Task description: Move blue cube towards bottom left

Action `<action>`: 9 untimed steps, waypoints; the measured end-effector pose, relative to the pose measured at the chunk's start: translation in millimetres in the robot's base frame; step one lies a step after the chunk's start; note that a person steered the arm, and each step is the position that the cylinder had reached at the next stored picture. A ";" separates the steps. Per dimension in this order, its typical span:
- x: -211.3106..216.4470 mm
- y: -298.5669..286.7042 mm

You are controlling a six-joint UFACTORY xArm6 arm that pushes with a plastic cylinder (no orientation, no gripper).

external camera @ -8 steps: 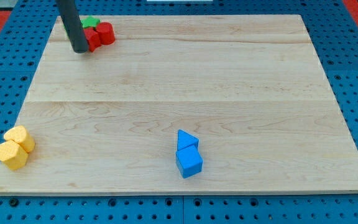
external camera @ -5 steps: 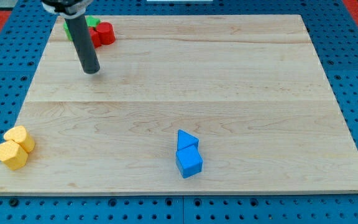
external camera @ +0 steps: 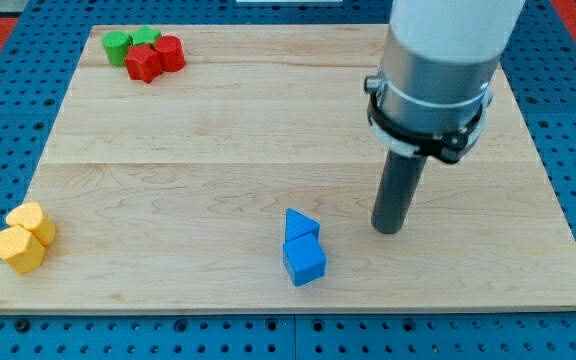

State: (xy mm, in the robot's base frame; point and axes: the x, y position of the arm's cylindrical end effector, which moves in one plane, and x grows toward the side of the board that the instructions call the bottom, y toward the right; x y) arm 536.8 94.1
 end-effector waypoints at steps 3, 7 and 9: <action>34.1 -47.4; 26.3 -156.9; 41.9 -165.0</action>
State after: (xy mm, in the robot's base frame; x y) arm 578.7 -70.9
